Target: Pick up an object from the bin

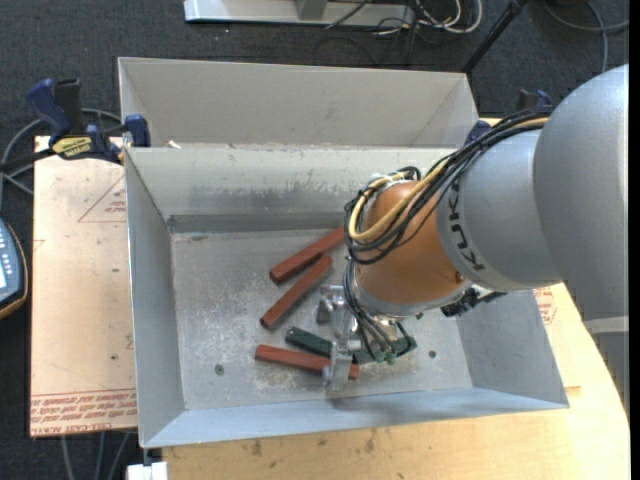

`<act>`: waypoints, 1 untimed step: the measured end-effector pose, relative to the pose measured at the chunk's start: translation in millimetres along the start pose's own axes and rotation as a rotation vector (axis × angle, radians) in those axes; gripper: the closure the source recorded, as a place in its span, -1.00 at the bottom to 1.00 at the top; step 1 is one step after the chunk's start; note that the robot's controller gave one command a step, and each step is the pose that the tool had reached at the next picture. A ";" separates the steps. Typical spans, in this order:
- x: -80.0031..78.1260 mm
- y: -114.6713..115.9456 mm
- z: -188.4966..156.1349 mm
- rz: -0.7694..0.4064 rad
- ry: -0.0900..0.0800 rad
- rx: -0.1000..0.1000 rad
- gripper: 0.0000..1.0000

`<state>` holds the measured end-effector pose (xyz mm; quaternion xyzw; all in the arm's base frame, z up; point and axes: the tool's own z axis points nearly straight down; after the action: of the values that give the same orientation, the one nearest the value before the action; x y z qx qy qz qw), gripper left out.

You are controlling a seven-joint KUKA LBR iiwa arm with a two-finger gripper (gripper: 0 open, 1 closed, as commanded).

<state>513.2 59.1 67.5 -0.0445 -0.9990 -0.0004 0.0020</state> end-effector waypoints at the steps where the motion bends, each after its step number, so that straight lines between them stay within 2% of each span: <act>1: -3.1 1.4 -6.1 -0.002 -0.009 -0.002 1.00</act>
Offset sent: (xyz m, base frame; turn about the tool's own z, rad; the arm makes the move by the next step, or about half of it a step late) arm 0.0000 0.0000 0.0000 0.0000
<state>516.4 60.3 73.6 -0.0433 -0.9991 -0.0012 -0.0025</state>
